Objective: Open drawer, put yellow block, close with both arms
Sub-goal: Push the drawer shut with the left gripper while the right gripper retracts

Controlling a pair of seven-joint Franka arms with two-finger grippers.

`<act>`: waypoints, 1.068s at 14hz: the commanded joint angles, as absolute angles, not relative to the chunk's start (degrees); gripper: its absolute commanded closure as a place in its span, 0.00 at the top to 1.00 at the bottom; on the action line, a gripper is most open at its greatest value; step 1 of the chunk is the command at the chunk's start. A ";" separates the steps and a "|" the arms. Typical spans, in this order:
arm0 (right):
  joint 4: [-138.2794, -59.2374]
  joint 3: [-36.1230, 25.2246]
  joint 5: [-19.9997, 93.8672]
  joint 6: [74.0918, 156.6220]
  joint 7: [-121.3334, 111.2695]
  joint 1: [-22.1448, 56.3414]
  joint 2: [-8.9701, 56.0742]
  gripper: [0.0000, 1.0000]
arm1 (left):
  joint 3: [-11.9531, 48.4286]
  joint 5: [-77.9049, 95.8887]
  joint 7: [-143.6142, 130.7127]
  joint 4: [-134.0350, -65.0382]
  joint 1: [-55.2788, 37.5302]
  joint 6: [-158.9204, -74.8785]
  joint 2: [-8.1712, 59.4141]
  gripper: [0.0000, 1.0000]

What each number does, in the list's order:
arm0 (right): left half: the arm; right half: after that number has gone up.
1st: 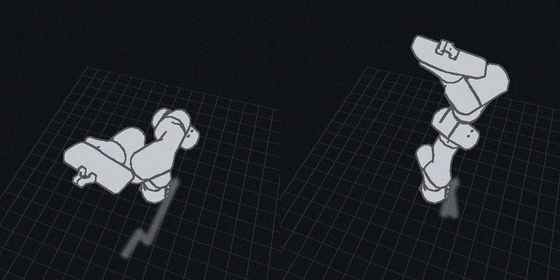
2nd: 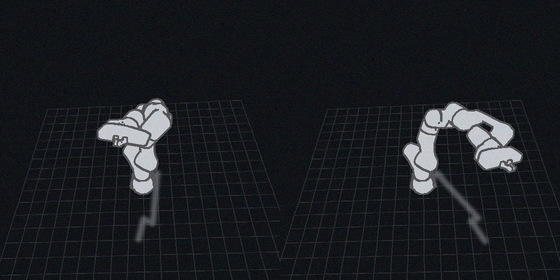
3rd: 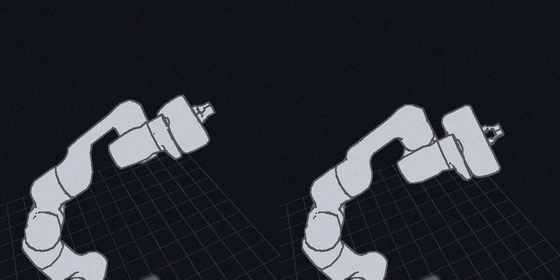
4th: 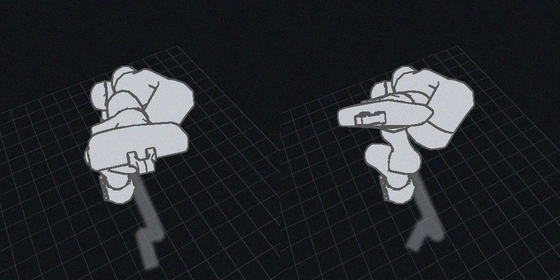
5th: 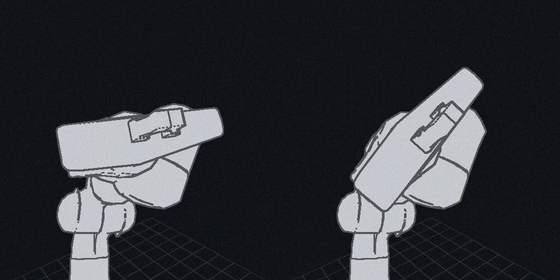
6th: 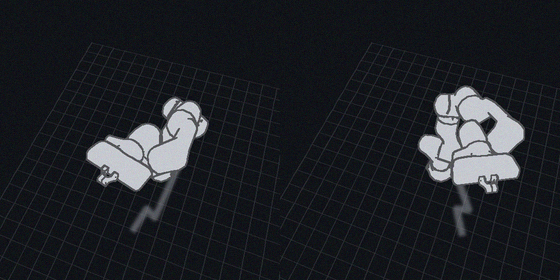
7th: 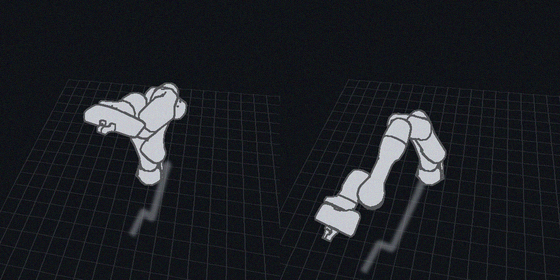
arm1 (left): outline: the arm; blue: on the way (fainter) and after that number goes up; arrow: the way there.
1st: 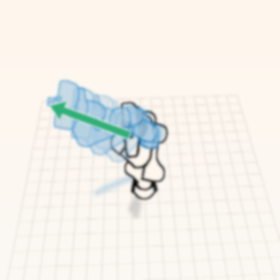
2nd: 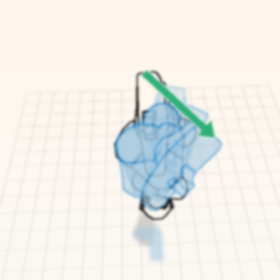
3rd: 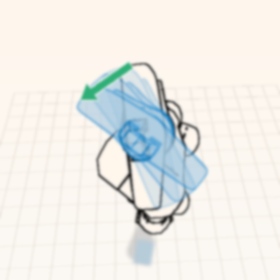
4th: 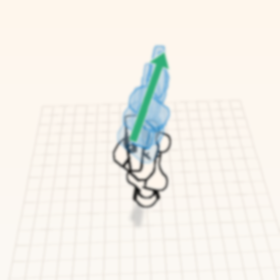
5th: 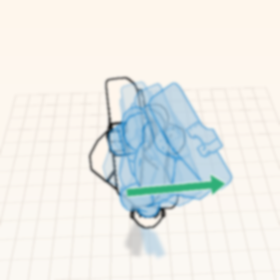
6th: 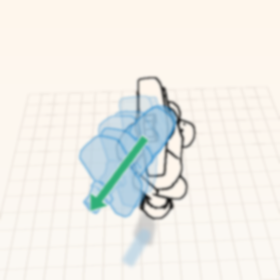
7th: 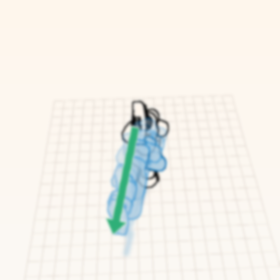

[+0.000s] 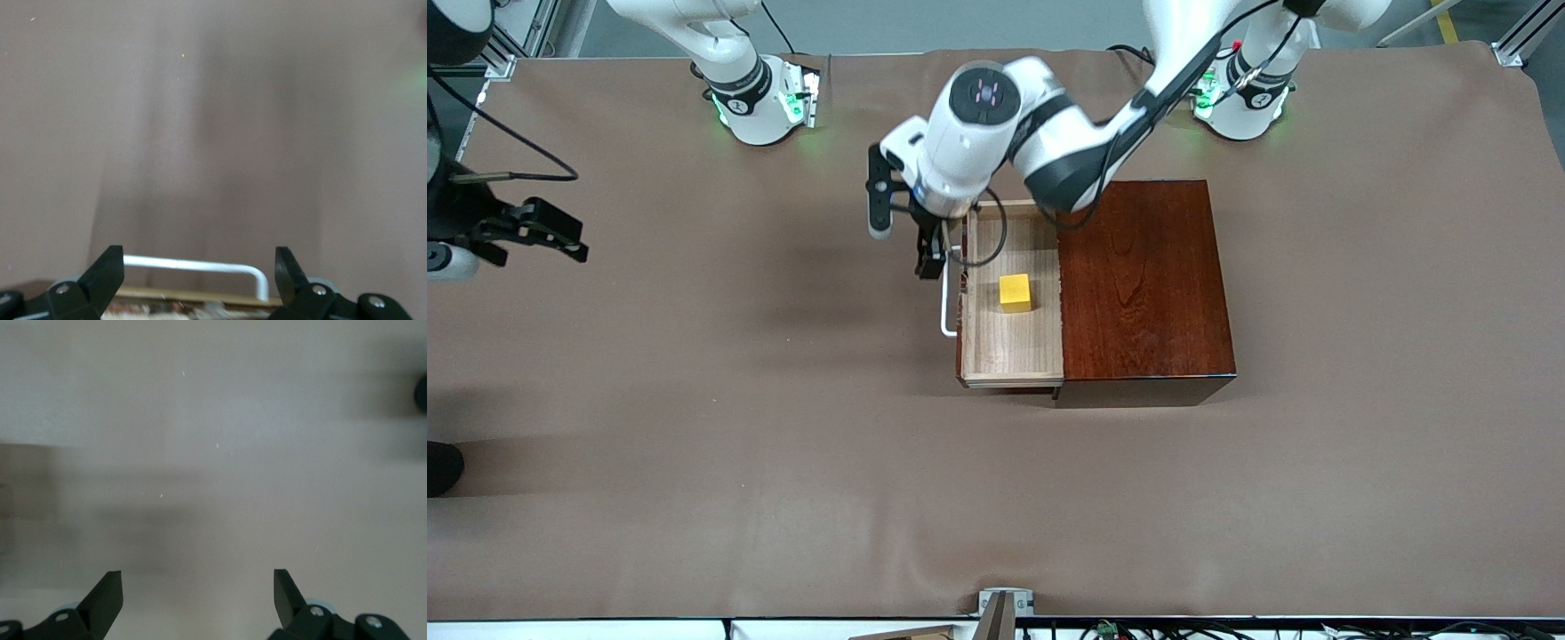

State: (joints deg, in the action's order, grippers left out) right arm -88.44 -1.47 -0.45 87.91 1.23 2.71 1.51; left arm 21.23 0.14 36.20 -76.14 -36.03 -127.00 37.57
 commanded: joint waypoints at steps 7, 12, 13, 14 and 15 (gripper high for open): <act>-88.86 -0.26 -0.53 84.38 3.60 -1.05 -0.62 1.00 | 17.31 -2.55 40.34 -73.74 -38.50 -130.70 43.68 1.00; -88.42 -0.18 0.96 85.95 3.78 -2.72 0.26 1.00 | 12.32 -2.81 39.99 -73.92 -41.65 -126.93 43.24 1.00; -88.42 -0.18 1.75 86.39 4.04 -2.90 0.18 1.00 | 11.35 -2.81 39.73 -73.83 -42.44 -125.78 43.16 1.00; -88.33 -0.26 2.45 86.05 4.13 -3.16 0.18 1.00 | 10.90 -2.90 39.47 -73.83 -42.54 -124.73 43.15 1.00; -88.33 -0.26 2.46 85.61 4.13 -3.60 0.09 1.00 | 10.81 -2.99 39.46 -73.83 -42.54 -124.54 43.07 1.00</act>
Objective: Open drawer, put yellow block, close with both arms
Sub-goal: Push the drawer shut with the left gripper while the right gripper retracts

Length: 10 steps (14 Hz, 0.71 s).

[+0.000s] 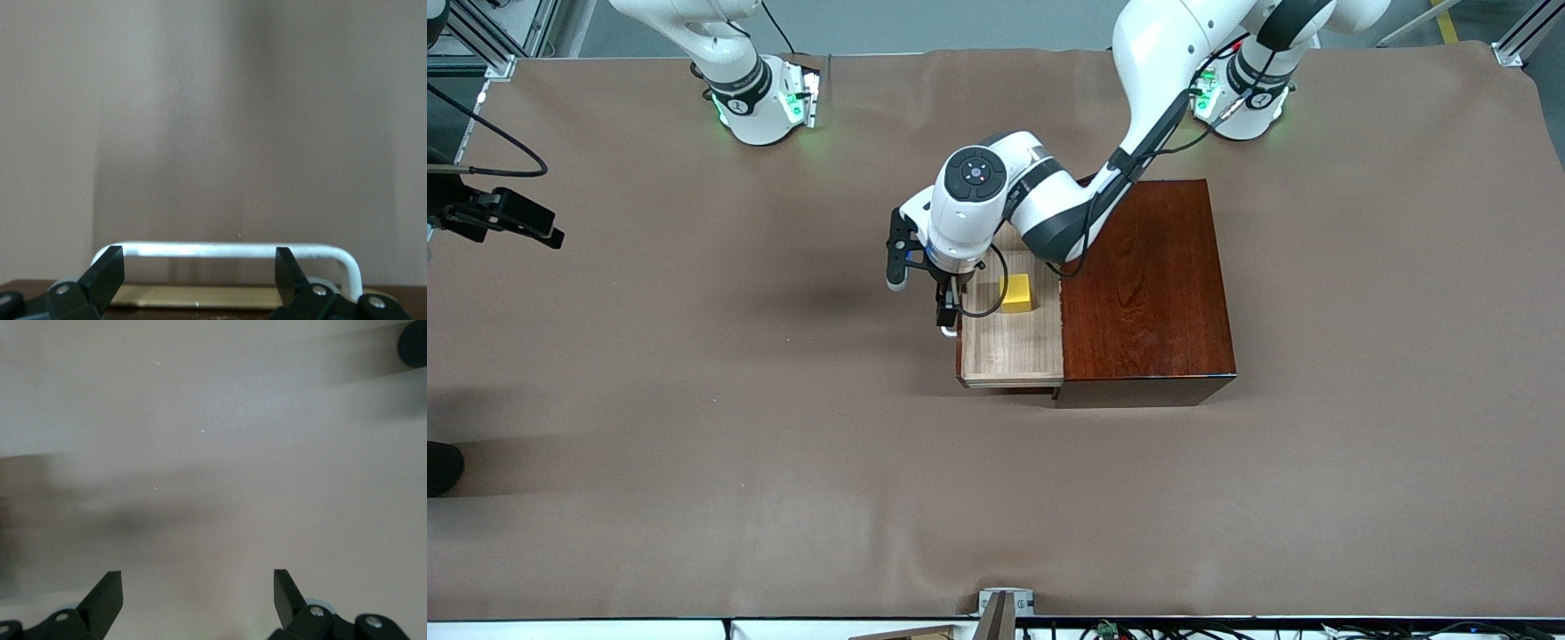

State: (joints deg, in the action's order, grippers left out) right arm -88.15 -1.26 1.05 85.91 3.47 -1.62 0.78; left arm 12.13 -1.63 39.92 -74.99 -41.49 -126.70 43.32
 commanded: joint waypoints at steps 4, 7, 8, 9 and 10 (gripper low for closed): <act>-87.37 0.18 1.93 82.10 4.13 -2.99 -0.09 1.00 | 10.02 -3.25 39.46 -73.74 -42.54 -121.12 42.10 1.00; -85.17 0.09 1.93 78.14 4.04 -3.16 -0.26 1.00 | 10.11 -9.39 39.73 -73.65 -42.36 -116.47 40.96 1.00; -84.73 0.09 1.93 77.96 3.96 -3.16 -0.26 1.00 | 10.02 -9.84 39.81 -73.74 -42.19 -115.41 40.70 1.00; -84.64 0.17 1.85 77.78 3.87 -3.08 -0.18 1.00 | 10.02 -11.24 39.90 -73.74 -41.93 -114.36 40.61 1.00; -84.64 0.18 1.85 77.78 3.87 -3.08 -0.09 1.00 | 10.11 -12.64 39.90 -73.74 -41.84 -112.78 40.52 1.00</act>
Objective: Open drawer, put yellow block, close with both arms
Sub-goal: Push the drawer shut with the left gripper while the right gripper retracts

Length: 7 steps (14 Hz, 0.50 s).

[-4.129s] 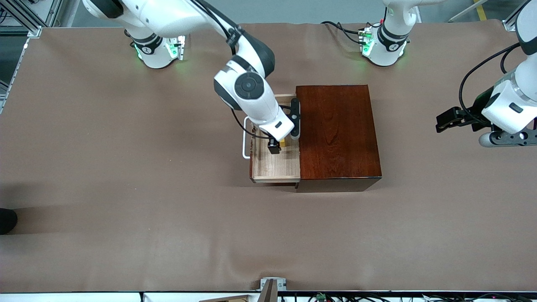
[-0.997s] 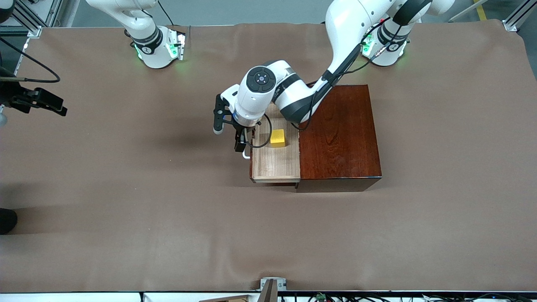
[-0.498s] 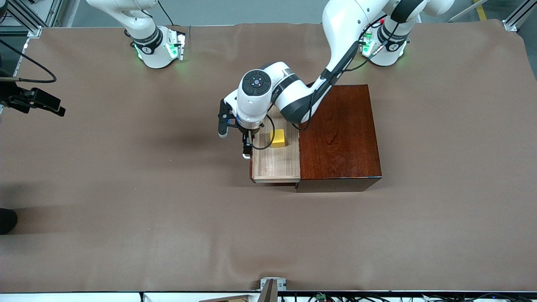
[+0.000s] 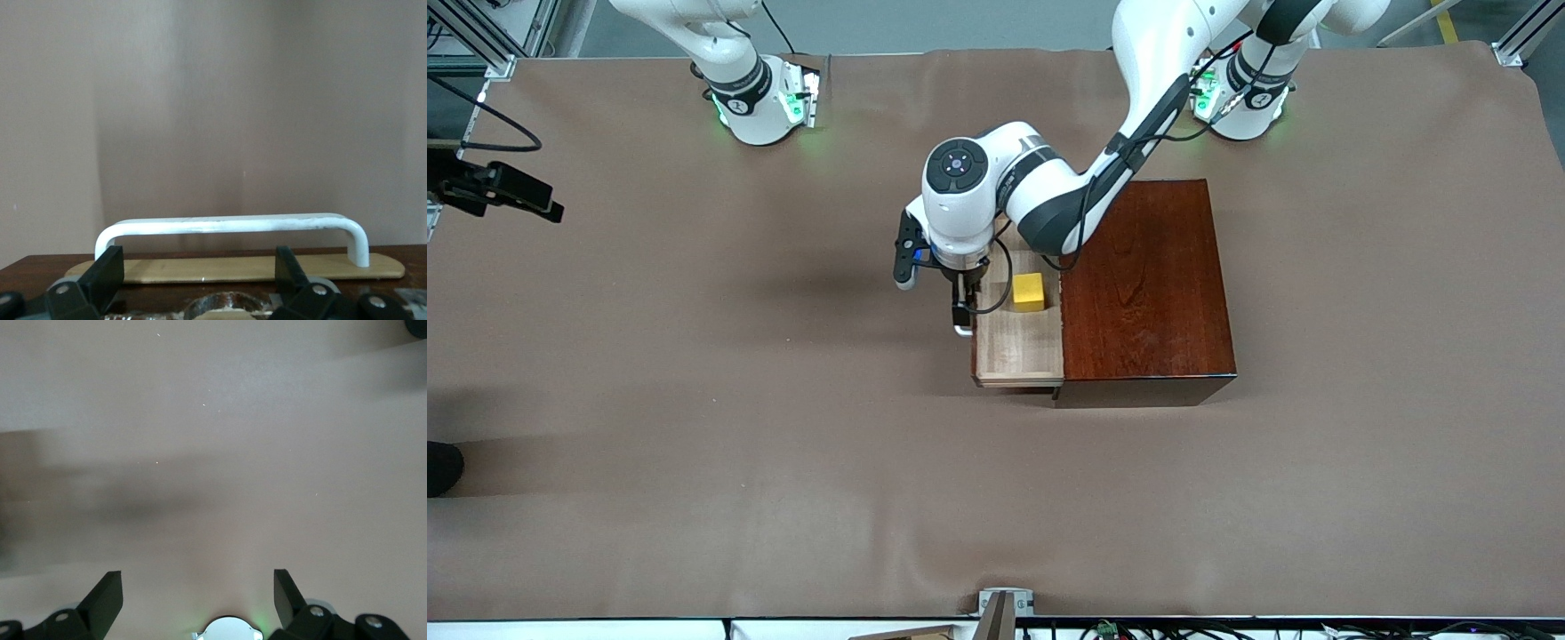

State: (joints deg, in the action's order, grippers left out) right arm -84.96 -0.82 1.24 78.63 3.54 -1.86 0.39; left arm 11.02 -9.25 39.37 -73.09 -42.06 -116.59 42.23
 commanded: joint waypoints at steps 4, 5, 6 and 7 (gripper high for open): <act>-84.64 0.18 1.85 77.87 3.34 -3.08 -0.09 1.00 | 10.02 -13.88 39.55 -73.83 -41.66 -107.77 40.52 1.00; -84.55 0.18 1.85 77.87 3.34 -3.08 -0.09 1.00 | 9.58 -14.32 39.55 -73.83 -41.66 -106.27 40.52 1.00; -84.46 0.09 1.85 77.87 3.34 -3.16 -0.09 1.00 | 8.71 -14.85 39.55 -73.83 -41.83 -104.52 40.52 1.00; -84.20 0.00 1.85 77.78 3.34 -3.16 -0.17 1.00 | 8.18 -15.46 39.55 -73.83 -41.75 -102.85 40.43 1.00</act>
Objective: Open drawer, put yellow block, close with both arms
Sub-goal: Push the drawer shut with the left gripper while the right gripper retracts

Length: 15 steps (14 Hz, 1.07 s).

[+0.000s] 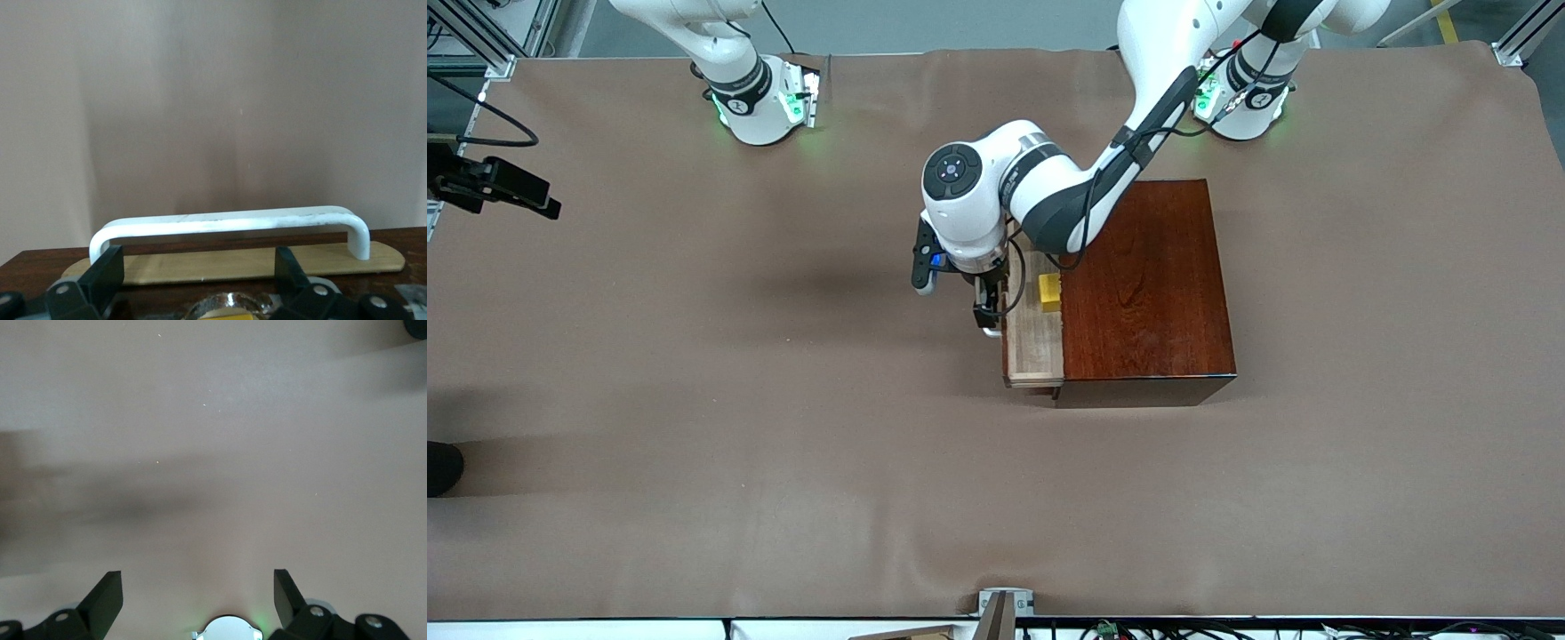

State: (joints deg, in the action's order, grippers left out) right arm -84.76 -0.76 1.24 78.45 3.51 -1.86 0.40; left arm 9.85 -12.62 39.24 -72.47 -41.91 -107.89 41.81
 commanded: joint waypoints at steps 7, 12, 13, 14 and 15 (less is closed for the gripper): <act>-83.85 -0.09 1.67 77.87 3.34 -3.25 -0.09 1.00 | 6.15 -20.39 39.55 -74.00 -41.49 -93.69 39.64 1.00; -83.85 -0.17 1.41 78.40 3.43 -3.60 -0.09 1.00 | 6.85 -19.60 30.63 -73.39 -42.19 -96.22 39.82 1.00; -83.85 -0.26 1.49 78.40 3.43 -3.78 -0.09 1.00 | 7.46 -19.51 26.15 -73.30 -42.27 -97.98 39.73 1.00; -83.85 -0.26 1.58 78.40 3.43 -4.21 -0.09 1.00 | 7.82 -19.25 21.41 -72.95 -42.54 -98.69 38.86 1.00; -83.85 -0.26 1.58 78.40 3.51 -4.31 -0.09 1.00 | 8.69 -19.25 16.14 -72.25 -42.89 -99.14 38.06 1.00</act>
State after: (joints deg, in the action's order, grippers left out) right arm -84.15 -1.09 1.21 78.57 3.52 -2.55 0.39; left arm 7.79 -17.93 24.16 -72.18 -42.07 -98.50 40.82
